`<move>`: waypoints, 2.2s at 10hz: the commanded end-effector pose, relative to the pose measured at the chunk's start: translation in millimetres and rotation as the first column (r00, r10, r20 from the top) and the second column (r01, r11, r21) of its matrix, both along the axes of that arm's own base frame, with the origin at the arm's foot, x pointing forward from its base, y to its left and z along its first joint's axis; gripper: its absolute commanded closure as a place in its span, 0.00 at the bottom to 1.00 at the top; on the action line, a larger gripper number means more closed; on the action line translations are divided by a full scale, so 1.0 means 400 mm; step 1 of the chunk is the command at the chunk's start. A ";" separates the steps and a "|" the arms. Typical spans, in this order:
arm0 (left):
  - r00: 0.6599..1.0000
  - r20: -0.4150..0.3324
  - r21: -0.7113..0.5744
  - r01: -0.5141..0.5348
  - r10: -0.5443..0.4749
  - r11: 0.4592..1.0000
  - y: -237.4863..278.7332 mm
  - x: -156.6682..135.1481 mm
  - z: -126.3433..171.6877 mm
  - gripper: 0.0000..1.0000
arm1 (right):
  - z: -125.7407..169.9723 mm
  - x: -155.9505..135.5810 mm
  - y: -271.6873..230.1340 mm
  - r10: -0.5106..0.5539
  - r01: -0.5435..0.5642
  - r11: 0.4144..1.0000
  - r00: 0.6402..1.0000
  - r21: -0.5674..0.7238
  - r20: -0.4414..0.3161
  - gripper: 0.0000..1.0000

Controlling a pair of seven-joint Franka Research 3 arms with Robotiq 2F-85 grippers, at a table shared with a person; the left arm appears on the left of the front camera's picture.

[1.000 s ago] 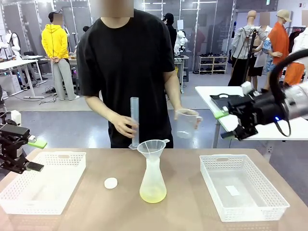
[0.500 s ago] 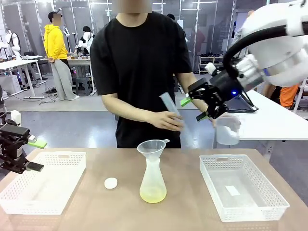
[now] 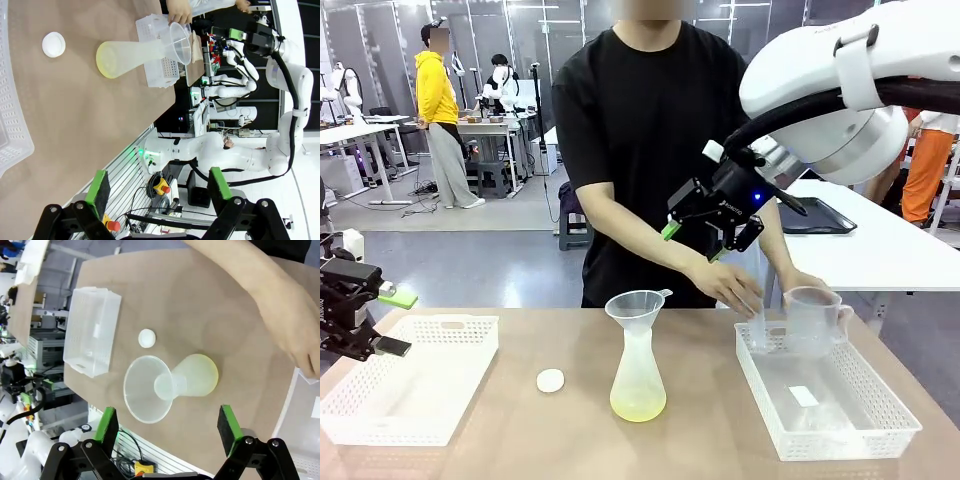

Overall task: Prepare the solutions needed for the experiment.
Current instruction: Once the solution is in the Big flask , pick up the Plastic Funnel and place it back into the right Organizing basket.

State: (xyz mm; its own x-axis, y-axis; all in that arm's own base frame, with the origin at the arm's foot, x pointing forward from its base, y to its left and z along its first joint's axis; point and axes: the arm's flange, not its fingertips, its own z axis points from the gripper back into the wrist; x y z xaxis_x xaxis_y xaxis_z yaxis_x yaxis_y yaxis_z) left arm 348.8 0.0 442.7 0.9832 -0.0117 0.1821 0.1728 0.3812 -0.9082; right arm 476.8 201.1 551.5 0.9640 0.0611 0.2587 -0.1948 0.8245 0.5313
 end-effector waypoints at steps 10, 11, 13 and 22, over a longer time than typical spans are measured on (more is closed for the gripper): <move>1.000 0.011 -0.026 0.001 -0.001 1.000 -0.004 0.001 0.008 0.00 | -0.033 -0.034 0.069 -0.054 0.046 0.988 0.997 -0.150 -0.052 0.00; 1.000 0.011 -0.026 0.001 -0.001 1.000 -0.004 0.001 0.008 0.00 | -0.044 -0.037 0.085 -0.094 0.079 0.982 0.993 -0.170 -0.078 0.00; 1.000 0.011 -0.026 0.001 -0.001 1.000 -0.004 0.001 0.008 0.00 | -0.075 -0.031 0.112 -0.092 0.076 0.984 0.991 -0.162 -0.095 0.00; 1.000 0.011 -0.026 0.001 -0.001 1.000 -0.004 0.001 0.008 0.00 | -0.167 -0.036 0.187 -0.133 0.106 0.978 0.980 -0.181 -0.146 0.11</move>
State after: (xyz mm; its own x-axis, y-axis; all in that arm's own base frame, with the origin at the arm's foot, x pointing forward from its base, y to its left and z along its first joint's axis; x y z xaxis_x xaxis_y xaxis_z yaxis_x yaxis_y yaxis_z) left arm 348.8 0.0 442.8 0.9832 -0.0118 0.1820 0.1727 0.3809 -0.9083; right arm 461.4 268.7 485.5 0.9973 0.0162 0.0723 -0.0447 0.9098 0.4127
